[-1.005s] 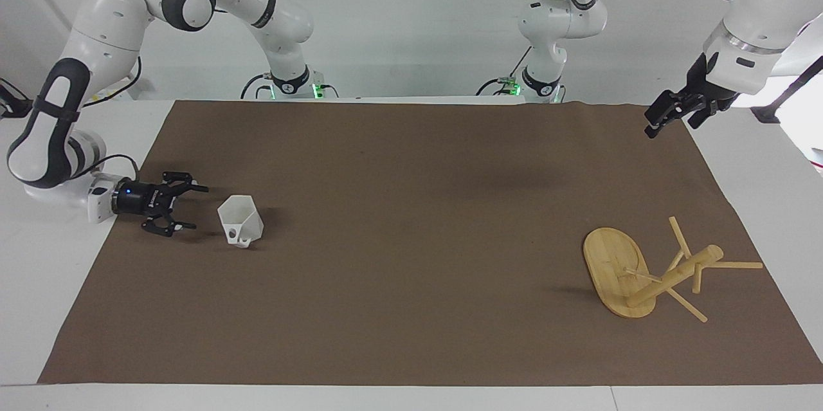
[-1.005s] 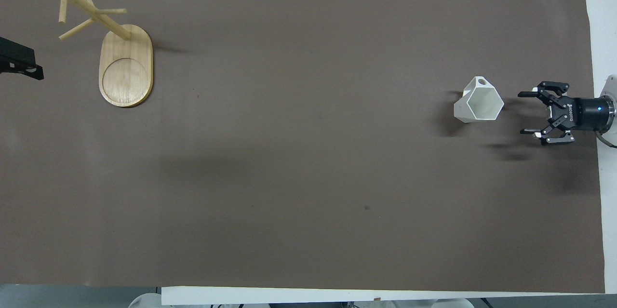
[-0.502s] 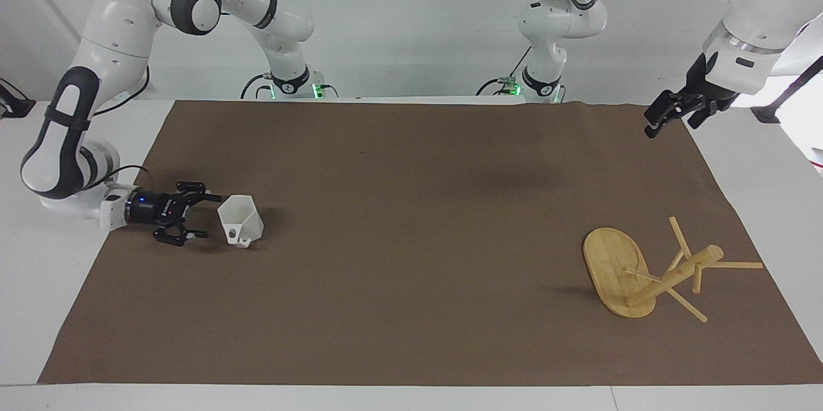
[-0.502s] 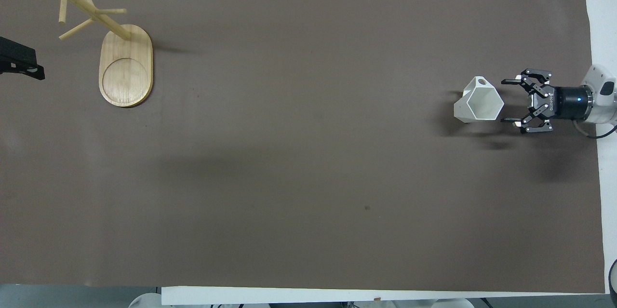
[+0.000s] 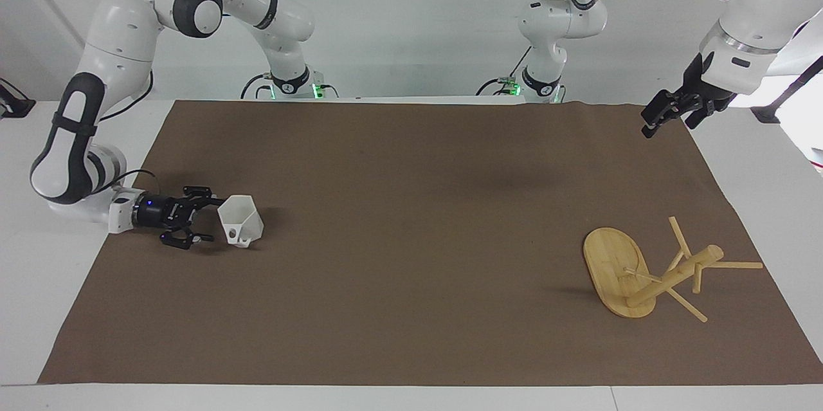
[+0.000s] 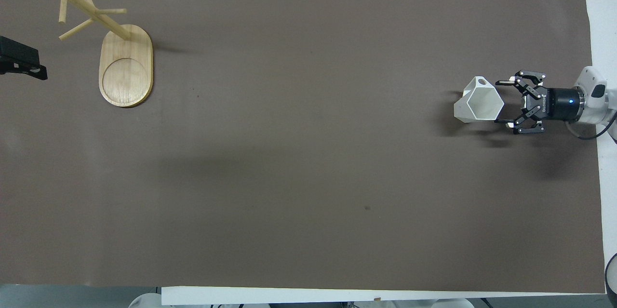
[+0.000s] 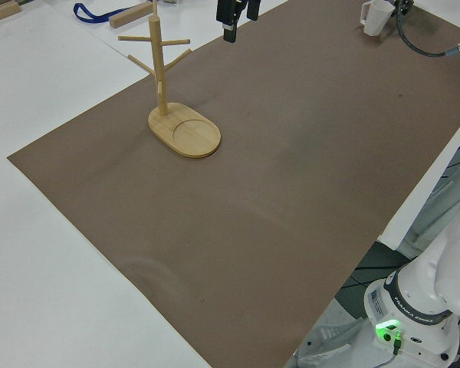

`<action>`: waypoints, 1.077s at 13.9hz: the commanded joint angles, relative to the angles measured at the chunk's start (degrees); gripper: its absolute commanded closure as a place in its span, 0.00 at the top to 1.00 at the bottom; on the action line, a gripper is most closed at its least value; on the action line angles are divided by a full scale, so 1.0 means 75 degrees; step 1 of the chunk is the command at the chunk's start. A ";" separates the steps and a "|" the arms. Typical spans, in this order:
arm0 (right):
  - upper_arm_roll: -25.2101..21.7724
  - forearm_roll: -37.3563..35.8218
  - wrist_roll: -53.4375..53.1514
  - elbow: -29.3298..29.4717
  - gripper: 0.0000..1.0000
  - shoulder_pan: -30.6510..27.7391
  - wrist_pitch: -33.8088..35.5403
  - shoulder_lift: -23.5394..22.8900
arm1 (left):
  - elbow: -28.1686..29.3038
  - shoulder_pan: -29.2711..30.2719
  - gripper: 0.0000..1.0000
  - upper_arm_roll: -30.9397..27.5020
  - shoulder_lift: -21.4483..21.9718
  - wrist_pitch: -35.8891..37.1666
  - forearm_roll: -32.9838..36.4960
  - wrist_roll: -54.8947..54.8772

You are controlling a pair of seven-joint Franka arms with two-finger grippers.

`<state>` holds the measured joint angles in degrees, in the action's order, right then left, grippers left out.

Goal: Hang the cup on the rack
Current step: 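Close the right gripper on the white cup's rim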

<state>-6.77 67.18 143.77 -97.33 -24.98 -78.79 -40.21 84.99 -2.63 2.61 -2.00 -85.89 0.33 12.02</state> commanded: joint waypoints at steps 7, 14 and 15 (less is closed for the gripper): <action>0.0012 0.0184 0.0296 -0.0405 1.00 0.0342 -0.0487 0.0029 | 0.0152 0.0069 0.99 -0.0008 0.0162 0.0050 -0.0056 0.0038; 0.0012 0.0160 0.0658 -0.0510 1.00 0.0377 -0.0393 0.0052 | 0.0152 0.0069 0.99 -0.0020 0.0162 0.0049 -0.0056 0.0038; 0.0012 0.0160 0.0752 -0.0580 1.00 0.0377 -0.0393 0.0064 | 0.0152 0.0069 0.99 -0.0020 0.0162 0.0049 -0.0056 0.0038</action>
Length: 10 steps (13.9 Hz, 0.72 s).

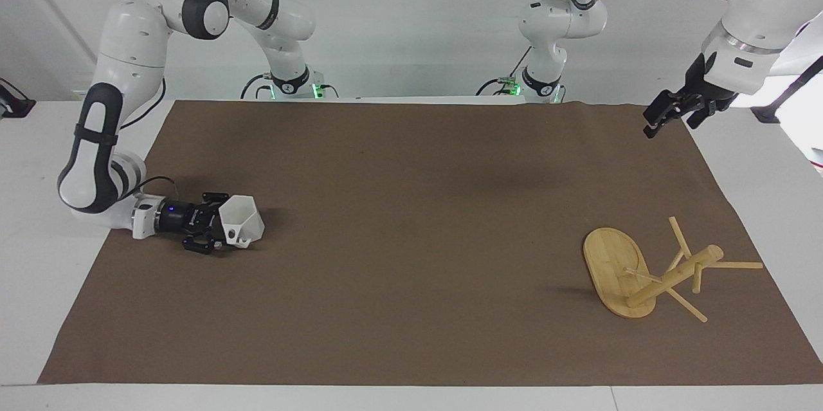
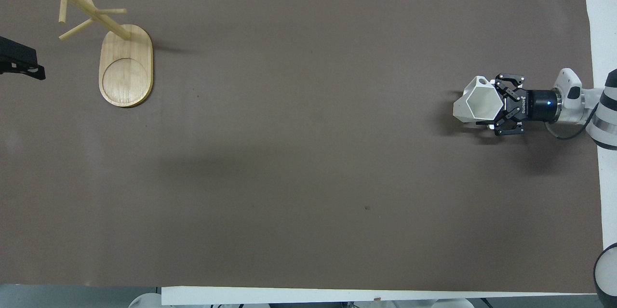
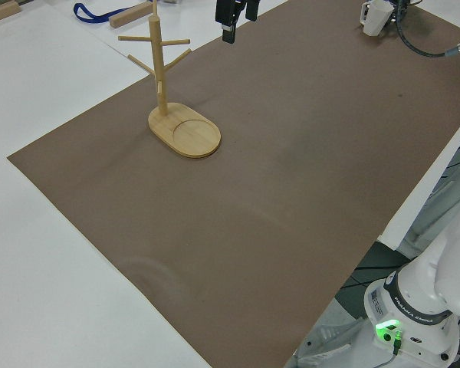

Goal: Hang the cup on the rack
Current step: 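Close the right gripper on the white cup's rim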

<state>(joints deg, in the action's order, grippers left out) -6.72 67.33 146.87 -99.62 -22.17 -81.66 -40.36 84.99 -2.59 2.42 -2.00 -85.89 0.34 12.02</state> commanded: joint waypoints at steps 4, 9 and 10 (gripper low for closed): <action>0.0005 0.0139 0.0515 -0.0393 1.00 0.0097 -0.0010 0.0096 | 0.0152 0.0064 0.99 0.0006 0.0162 0.0049 -0.0056 0.0038; 0.0017 0.0151 0.0597 -0.0463 1.00 0.0190 0.0060 0.0142 | 0.0152 0.0064 0.99 0.0006 0.0162 0.0049 -0.0056 0.0038; 0.0028 0.0174 0.0609 -0.0463 0.98 0.0295 0.0060 0.0142 | 0.0152 0.0064 0.99 0.0006 0.0162 0.0049 -0.0056 0.0038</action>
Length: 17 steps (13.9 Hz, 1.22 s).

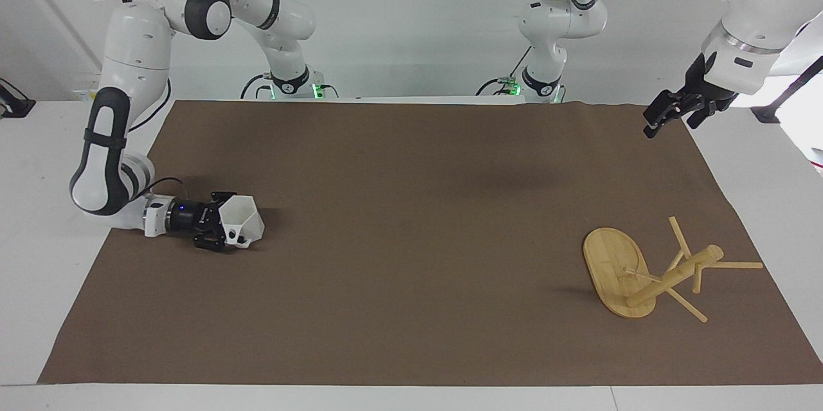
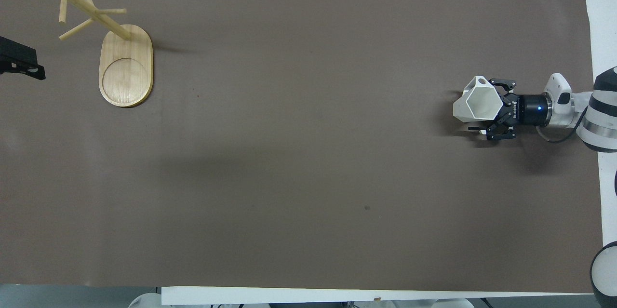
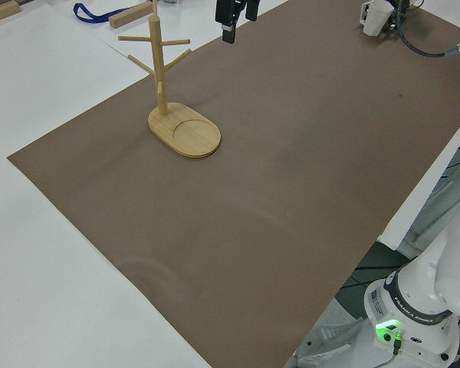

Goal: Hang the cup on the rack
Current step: 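Carry the cup toward the left gripper while the left gripper reaches in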

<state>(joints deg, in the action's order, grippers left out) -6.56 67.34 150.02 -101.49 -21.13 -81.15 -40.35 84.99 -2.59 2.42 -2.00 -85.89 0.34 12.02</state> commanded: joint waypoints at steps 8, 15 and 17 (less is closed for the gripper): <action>0.0008 0.1354 -0.0289 -0.0202 0.28 0.1033 -0.0299 0.0328 | 0.0164 0.0075 0.99 -0.0006 0.0162 0.0119 -0.0056 0.0050; 0.0008 0.3310 -0.2481 -0.0202 0.28 0.3212 -0.2443 0.1126 | 0.0408 0.0263 0.99 0.0006 0.0301 -0.0009 -0.0068 0.0096; 0.0008 0.4049 -0.2879 -0.0191 0.28 0.4090 -0.3144 0.1138 | 0.0678 0.0181 0.99 0.0029 0.0395 -0.0393 -0.0185 0.0131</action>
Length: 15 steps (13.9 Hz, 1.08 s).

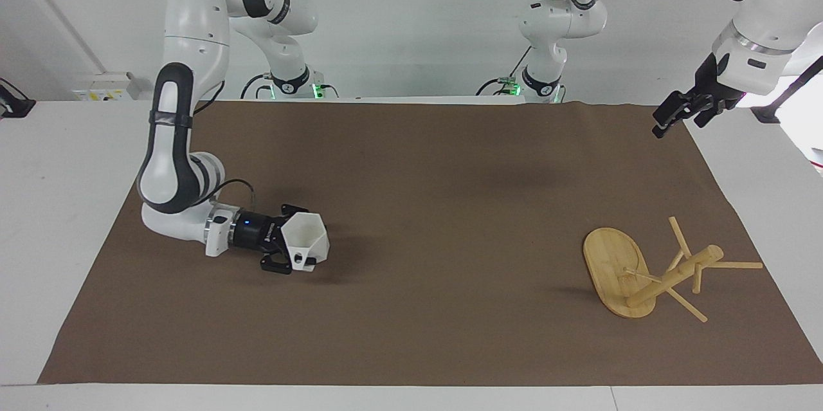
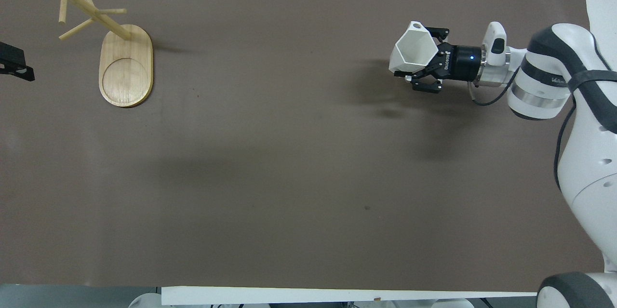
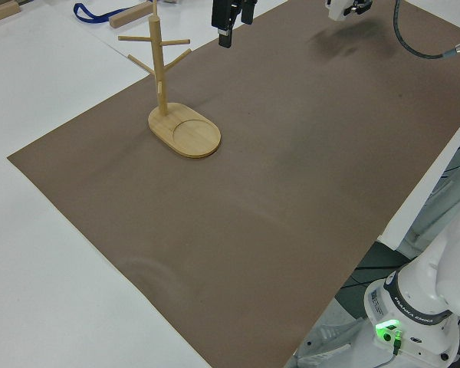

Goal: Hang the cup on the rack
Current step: 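Carry the cup toward the left gripper while the left gripper reaches in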

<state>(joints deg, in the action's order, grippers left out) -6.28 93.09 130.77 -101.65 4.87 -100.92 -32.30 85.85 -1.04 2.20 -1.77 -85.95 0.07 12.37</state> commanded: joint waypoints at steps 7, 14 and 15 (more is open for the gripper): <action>0.0005 0.1566 -0.0513 0.0041 0.21 0.3416 -0.3899 0.0581 | 0.3026 -0.1886 0.99 0.0059 0.1140 -0.3574 -0.1334 0.1244; 0.0006 0.2576 0.0528 -0.0181 0.21 0.4109 -0.3946 0.0674 | 0.2443 -0.3341 0.96 0.0094 -0.0041 -0.3833 -0.0387 0.1808; 0.0006 0.2600 0.0610 -0.0263 0.21 0.4121 -0.3934 0.0698 | 0.2138 -0.3482 0.96 0.0094 -0.0381 -0.3798 -0.0152 0.1761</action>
<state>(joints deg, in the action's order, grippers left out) -6.09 111.10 132.48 -101.50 35.87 -130.87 -28.45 106.35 -24.99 3.61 0.00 -114.27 -4.05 25.59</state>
